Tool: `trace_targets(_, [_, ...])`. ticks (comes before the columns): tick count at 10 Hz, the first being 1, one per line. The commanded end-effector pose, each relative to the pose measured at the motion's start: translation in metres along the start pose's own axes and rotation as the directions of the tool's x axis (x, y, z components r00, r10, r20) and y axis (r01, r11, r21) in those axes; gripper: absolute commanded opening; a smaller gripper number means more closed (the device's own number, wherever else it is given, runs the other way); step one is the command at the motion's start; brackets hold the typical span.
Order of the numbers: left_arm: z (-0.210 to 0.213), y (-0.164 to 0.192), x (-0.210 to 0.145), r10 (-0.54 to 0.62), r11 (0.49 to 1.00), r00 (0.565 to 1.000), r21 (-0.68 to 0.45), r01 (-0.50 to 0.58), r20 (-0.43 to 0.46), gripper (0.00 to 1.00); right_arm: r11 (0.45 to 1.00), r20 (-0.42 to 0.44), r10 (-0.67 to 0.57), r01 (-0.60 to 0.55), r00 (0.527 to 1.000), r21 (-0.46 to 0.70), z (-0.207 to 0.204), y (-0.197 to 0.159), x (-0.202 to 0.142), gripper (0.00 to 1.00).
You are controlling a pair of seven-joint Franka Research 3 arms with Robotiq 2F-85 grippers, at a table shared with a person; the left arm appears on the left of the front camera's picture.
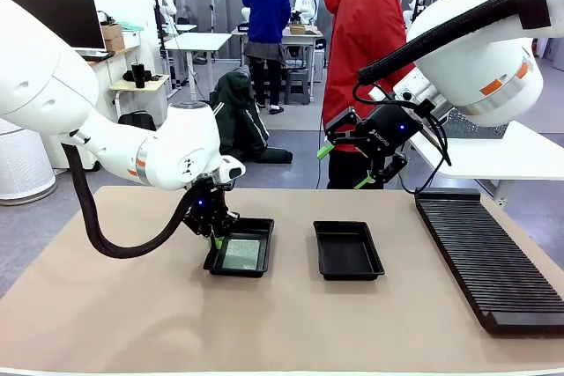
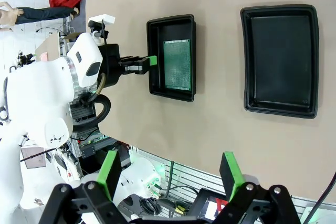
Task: Inspect and transfer BCBs to ESD trays.
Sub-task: Pick up the ESD tray and place it on the left side of the table.
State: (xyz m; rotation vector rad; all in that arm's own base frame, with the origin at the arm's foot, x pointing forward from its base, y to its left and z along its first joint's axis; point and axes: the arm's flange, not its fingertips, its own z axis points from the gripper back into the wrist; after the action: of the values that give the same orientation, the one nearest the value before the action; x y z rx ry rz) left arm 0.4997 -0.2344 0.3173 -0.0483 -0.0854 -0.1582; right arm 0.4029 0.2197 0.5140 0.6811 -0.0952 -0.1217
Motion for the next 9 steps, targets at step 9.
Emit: trace_targets(9, [0.025,0.014,0.0,-0.005,0.999,1.0,-0.041,0.005,-0.001,0.0,1.0,0.002,-0.005,0.005,1.0,-0.001,-0.001,0.0,0.0,1.0])
